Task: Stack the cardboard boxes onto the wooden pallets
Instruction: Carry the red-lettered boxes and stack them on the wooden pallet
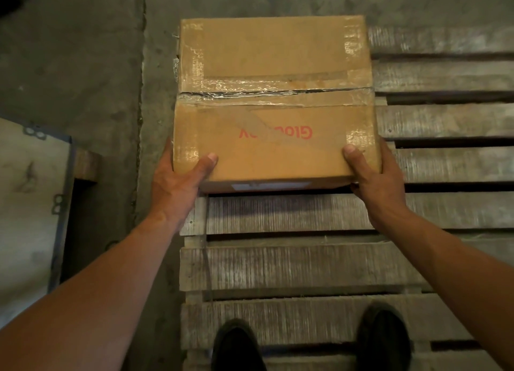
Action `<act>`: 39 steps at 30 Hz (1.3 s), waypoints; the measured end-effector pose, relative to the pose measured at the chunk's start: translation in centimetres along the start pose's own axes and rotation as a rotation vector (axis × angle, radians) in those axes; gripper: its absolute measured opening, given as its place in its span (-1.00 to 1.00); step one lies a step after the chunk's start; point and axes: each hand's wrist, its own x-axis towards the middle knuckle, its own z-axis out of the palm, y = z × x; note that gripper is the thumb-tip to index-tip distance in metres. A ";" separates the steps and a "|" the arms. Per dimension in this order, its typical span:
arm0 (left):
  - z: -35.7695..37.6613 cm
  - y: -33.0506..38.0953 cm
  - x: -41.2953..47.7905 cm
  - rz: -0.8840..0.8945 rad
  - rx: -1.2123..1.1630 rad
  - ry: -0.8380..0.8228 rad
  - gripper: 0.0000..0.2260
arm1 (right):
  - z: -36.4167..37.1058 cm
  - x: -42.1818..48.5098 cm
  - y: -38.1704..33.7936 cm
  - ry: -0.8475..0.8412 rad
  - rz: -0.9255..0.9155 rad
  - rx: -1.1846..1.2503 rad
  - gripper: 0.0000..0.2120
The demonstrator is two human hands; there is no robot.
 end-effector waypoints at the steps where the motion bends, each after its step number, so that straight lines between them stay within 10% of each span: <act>1: 0.0 0.3 -0.2 0.010 0.038 0.008 -0.24 | -0.3 -0.1 -0.2 -0.008 -0.007 -0.052 -0.34; 11: 3.1 15.1 -5.0 0.463 0.733 0.057 -0.34 | -11.1 -4.2 -11.0 0.311 -0.034 -0.246 -0.28; 24: 36.8 42.8 -20.4 1.294 0.981 -0.477 -0.34 | -45.4 -6.8 -23.7 0.770 -0.021 -0.610 -0.32; 39: 71.0 44.5 -35.7 1.463 0.882 -0.953 -0.36 | -72.3 -5.3 -14.6 1.052 0.289 -0.419 -0.41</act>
